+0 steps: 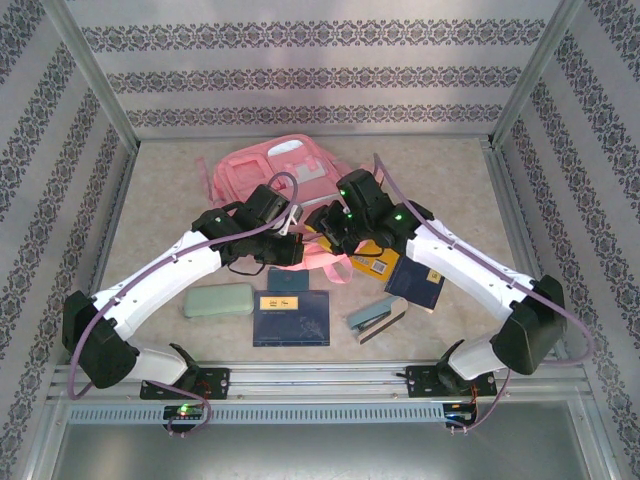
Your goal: Pack the student bag
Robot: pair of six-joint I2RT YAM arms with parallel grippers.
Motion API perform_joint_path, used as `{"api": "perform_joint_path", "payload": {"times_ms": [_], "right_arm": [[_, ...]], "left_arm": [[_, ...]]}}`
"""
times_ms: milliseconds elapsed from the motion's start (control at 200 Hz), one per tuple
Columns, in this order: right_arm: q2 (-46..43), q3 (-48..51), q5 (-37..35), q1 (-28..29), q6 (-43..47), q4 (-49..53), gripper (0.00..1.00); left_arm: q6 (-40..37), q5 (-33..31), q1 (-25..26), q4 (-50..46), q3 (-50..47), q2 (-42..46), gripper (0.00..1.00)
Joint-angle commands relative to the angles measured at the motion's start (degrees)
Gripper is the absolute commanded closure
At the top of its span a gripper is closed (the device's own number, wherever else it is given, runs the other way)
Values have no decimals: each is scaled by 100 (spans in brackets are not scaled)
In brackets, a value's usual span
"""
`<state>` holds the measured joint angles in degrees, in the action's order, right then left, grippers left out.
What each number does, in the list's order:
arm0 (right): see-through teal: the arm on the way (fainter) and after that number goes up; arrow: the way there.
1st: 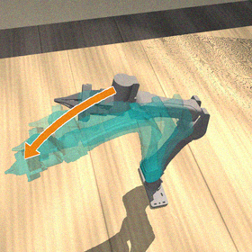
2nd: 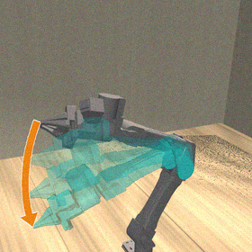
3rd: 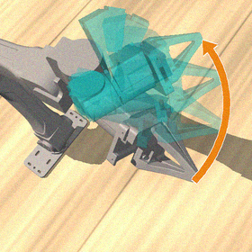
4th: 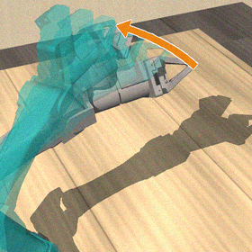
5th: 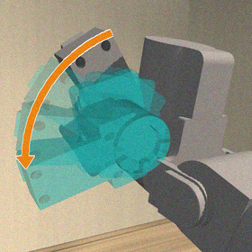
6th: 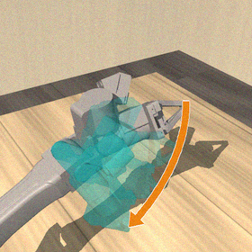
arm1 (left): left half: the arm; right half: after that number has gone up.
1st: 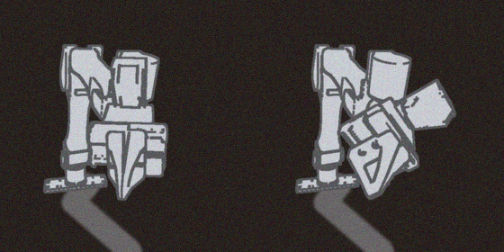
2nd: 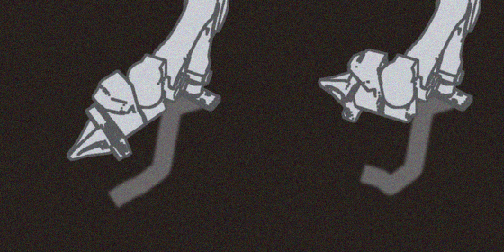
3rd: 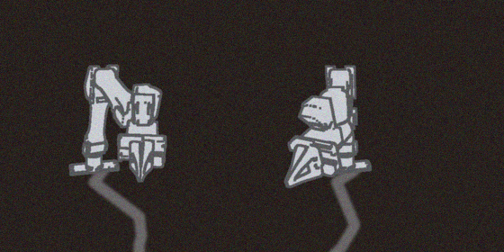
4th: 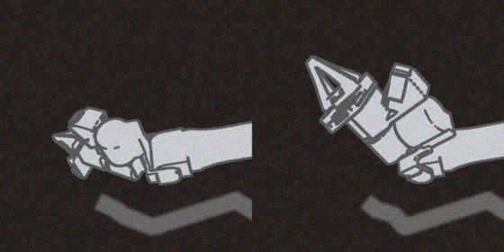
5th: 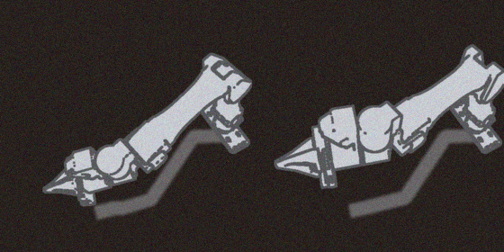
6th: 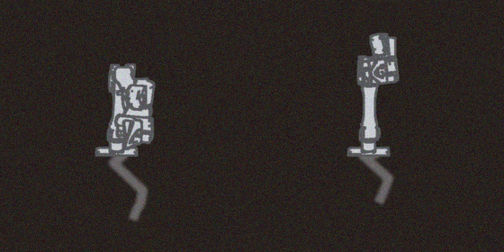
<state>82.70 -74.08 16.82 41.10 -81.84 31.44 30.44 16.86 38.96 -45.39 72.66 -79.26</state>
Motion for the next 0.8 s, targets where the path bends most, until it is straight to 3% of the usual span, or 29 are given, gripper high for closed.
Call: {"api": "perform_joint_path", "payload": {"times_ms": [0, 330, 615, 794], "right_arm": [[-312, 102, -162, 23, -209, 45, 53], [-568, 542, -335, 89, -541, -129, 53], [-32, 310, -399, 13, -324, -182, 51], [288, 245, -459, 5, -316, -249, 62]], "left_arm": [[-15, -56, 68, 473, 270, 20, 100], [-12, -29, 68, 531, 327, 7, 100], [43, 54, 171, 671, 174, 69, 100], [9, 45, 199, 657, 161, 135, 100]]}}
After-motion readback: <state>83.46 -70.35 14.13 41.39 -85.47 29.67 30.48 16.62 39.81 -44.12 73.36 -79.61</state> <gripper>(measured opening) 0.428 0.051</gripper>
